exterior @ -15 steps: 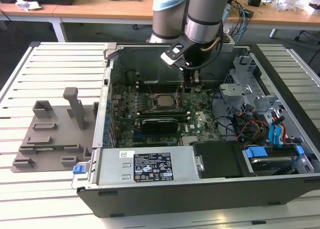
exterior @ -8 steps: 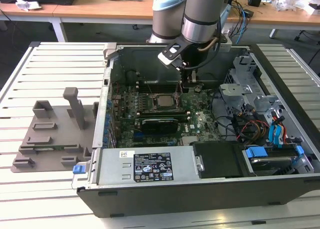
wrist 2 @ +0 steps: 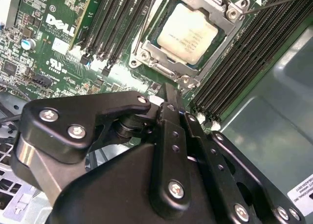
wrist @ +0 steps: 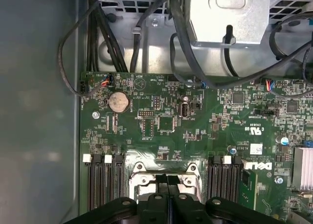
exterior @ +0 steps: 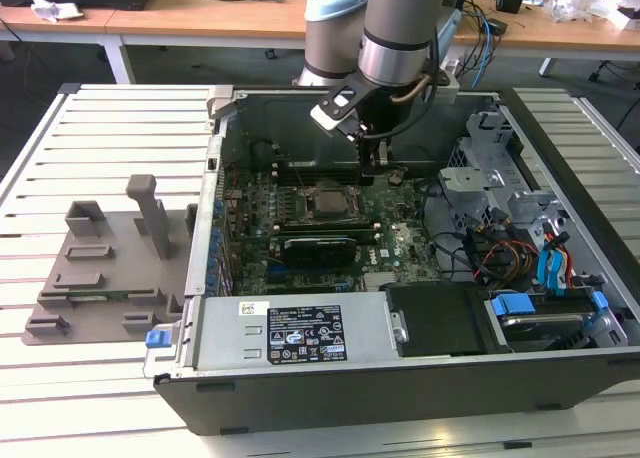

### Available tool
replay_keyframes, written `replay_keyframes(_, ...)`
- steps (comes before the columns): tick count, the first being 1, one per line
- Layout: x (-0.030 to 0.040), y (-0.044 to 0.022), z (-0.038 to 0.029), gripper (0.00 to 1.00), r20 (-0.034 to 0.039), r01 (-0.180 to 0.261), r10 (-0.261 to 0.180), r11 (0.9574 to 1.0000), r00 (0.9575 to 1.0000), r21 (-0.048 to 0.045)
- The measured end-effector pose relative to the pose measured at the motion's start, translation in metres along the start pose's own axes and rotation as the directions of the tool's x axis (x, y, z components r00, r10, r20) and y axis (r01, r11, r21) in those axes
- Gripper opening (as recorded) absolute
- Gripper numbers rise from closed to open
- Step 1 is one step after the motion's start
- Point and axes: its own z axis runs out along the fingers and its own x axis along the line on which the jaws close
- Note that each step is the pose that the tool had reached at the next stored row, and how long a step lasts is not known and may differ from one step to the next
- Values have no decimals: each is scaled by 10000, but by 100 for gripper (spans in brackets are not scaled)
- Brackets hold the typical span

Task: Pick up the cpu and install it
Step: 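Close the cpu cover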

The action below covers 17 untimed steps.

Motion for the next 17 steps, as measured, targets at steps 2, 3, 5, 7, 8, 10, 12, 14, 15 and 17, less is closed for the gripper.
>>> replay_keyframes(2, 2, -65, 28, 11, 2, 1, -1, 10000, 10000, 1)
replay_keyframes(3, 2, -72, 33, 11, 1, 1, -1, 10000, 10000, 0)
replay_keyframes(5, 3, -113, 56, 11, 0, 0, 0, 10000, 10000, 0)
replay_keyframes(7, 5, -166, 80, 11, 0, 1, -1, 10000, 10000, 0)
replay_keyframes(8, 6, -194, 96, 11, 1, -1, 1, 10000, 10000, 1)
replay_keyframes(10, 8, -245, 126, 11, 1, 1, -1, 10000, 10000, 0)
replay_keyframes(12, 10, -296, 163, 11, 0, 0, 0, 10000, 10000, 0)
replay_keyframes(14, 12, -348, 206, 11, 1, 0, 0, 10000, 10000, 0)
replay_keyframes(15, 14, -376, 243, 11, 0, 0, 0, 10000, 10000, 0)
replay_keyframes(17, 16, -439, 316, 11, 1, 1, -1, 10000, 10000, 0)
